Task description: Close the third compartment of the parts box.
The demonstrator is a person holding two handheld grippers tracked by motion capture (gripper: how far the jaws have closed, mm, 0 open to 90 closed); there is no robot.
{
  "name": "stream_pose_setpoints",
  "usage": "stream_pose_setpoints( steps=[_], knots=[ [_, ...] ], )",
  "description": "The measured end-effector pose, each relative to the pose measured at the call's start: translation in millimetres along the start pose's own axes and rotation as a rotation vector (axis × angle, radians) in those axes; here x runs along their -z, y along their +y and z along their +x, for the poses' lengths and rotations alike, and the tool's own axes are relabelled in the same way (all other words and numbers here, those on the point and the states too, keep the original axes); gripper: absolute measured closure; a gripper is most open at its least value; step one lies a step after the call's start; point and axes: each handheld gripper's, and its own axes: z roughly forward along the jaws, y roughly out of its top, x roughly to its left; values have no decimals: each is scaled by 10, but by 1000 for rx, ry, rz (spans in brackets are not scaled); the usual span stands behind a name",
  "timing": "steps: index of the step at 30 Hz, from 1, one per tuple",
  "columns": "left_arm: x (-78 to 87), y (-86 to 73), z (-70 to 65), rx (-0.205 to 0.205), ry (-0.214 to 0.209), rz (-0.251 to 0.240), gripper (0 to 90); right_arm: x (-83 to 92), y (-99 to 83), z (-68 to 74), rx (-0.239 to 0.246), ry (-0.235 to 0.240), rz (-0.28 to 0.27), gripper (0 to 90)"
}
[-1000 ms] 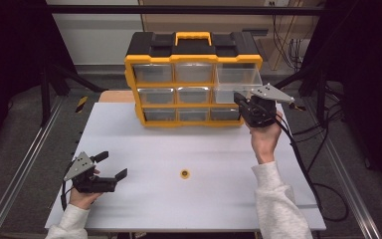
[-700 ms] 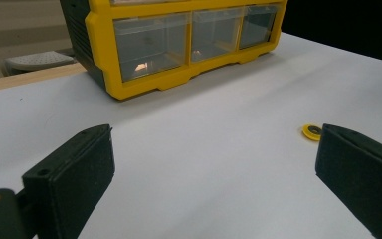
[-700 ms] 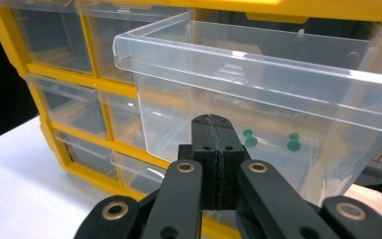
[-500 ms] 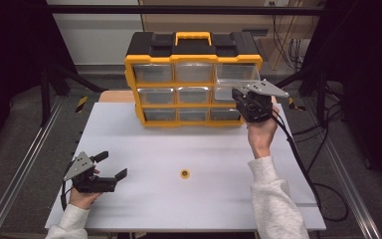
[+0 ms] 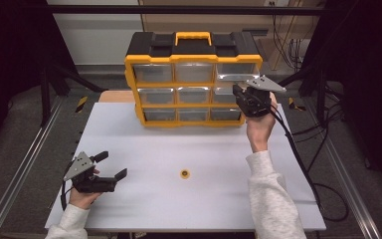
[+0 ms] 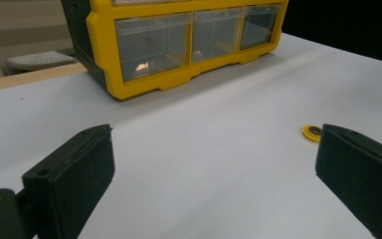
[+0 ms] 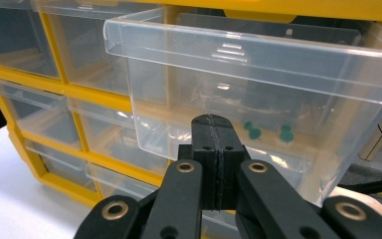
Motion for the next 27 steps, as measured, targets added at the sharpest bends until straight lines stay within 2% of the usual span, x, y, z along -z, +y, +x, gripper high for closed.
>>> stream_pose_setpoints(
  steps=[15, 27],
  knots=[
    [-2, 0, -3, -4, -1, 5, 19, -181, -27, -87, 3, -39, 11, 900],
    [3, 4, -6, 2, 0, -3, 19, -304, -69, -138, -10, -44, 25, 900]
  ],
)
